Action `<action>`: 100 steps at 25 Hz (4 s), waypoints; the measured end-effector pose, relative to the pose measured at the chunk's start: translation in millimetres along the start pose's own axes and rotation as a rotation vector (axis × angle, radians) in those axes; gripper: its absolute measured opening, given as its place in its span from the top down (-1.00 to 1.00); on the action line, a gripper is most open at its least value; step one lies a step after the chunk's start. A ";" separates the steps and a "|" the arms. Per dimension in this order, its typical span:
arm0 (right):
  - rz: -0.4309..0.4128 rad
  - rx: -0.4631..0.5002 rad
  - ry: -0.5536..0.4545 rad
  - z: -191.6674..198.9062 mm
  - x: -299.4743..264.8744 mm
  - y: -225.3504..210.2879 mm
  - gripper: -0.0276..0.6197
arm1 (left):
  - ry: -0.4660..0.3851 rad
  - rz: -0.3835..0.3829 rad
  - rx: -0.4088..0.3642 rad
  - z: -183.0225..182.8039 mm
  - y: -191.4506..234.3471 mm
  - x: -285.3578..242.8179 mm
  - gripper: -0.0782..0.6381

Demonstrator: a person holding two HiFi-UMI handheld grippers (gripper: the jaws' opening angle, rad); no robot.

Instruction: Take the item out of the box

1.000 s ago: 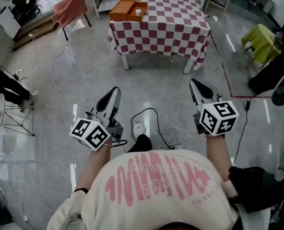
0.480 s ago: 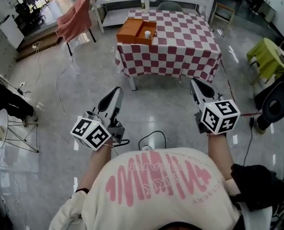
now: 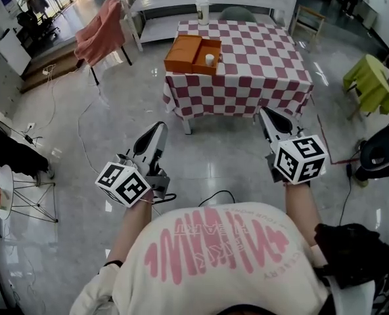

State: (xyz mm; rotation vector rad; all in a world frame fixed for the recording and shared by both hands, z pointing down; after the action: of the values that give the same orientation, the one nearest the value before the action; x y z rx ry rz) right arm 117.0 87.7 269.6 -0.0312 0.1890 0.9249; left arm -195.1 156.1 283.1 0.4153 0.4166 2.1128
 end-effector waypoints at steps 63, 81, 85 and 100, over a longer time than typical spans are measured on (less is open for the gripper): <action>-0.037 -0.044 0.130 33.5 -178.5 -128.1 0.90 | 0.036 -0.072 0.086 6.0 118.1 -159.4 0.76; -0.263 0.017 0.082 -10.9 -342.0 -237.3 0.90 | -0.084 -0.191 0.067 -22.0 170.7 -298.7 0.76; -0.334 0.013 0.080 -5.7 -371.5 -243.0 0.90 | -0.093 -0.249 0.062 -14.4 177.6 -297.1 0.76; -0.455 -0.010 0.263 57.3 -447.0 -228.3 0.90 | -0.023 -0.399 0.145 28.1 212.4 -287.4 0.76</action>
State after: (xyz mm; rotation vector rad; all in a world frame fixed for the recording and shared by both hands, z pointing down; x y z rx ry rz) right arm 45.1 -397.1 392.0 -0.1982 0.4029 0.4646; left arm -185.7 -193.1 363.6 0.4016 0.5894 1.6961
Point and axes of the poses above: the fingertips, and each gripper's own axes: x backward along the fingers, y to its left, z out of its underside, the point moved 7 cm from there along x, backward along the fingers, and after that the axes turned 5 degrees about x, right-handed, at the moved point
